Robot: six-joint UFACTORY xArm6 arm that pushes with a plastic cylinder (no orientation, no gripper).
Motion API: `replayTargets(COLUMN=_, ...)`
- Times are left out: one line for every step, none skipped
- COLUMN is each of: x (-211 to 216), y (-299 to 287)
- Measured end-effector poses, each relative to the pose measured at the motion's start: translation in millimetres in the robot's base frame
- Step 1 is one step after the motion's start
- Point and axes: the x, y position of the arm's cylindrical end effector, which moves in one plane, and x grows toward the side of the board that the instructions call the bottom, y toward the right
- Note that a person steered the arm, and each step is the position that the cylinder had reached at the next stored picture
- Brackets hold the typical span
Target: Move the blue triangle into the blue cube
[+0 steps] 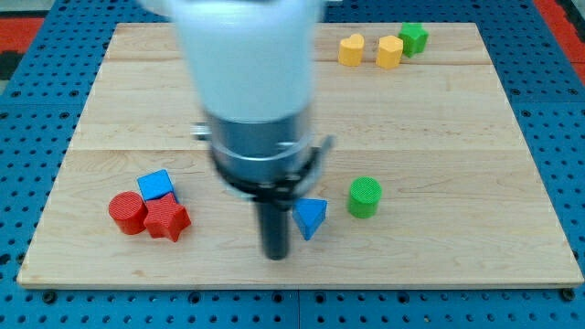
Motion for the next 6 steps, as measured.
replayTargets(x=-1.7, y=82.5)
replayTargets(x=-15.0, y=81.9)
replayTargets(x=-33.4, y=58.5)
replayTargets(x=-38.5, y=11.8)
replayTargets(x=-50.2, y=-65.8)
replayTargets(x=-51.6, y=-100.2)
